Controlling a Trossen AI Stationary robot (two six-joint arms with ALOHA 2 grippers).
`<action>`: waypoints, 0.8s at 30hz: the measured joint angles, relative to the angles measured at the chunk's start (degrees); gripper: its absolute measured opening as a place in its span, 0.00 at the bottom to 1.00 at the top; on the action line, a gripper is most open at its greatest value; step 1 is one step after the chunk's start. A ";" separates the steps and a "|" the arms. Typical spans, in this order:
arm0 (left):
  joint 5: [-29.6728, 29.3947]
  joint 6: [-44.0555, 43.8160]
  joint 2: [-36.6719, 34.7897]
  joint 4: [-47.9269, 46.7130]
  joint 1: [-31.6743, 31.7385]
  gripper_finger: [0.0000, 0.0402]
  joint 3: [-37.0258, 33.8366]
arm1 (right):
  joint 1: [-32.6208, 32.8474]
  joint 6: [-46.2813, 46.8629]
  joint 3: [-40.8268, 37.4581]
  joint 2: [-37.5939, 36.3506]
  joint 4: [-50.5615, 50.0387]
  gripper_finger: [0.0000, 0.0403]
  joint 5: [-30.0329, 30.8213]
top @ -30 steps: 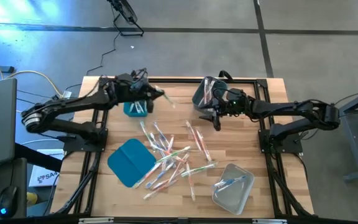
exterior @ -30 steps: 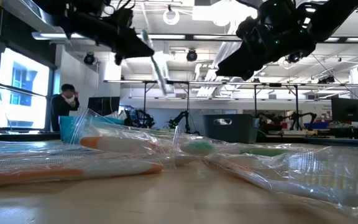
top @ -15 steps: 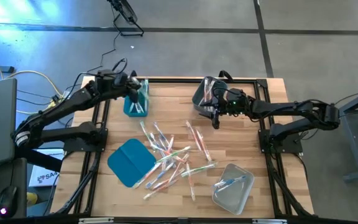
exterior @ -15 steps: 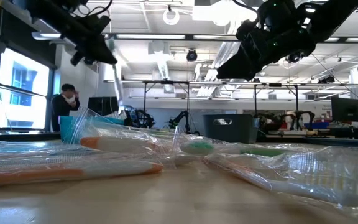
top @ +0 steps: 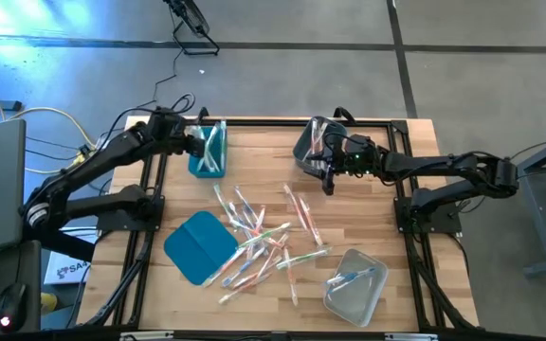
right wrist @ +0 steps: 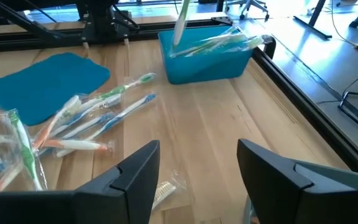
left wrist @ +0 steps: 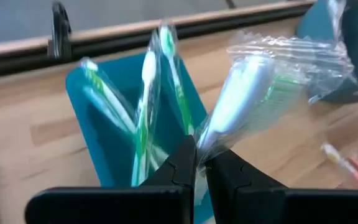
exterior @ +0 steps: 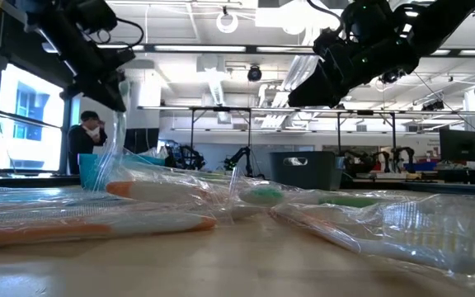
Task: Pick & Place Toothbrushes
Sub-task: Put the green toothbrush into the blue bin
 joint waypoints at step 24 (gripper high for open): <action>-0.15 -1.26 14.35 4.30 -0.03 0.08 0.00 | 0.00 0.01 0.00 0.02 -0.02 0.51 0.00</action>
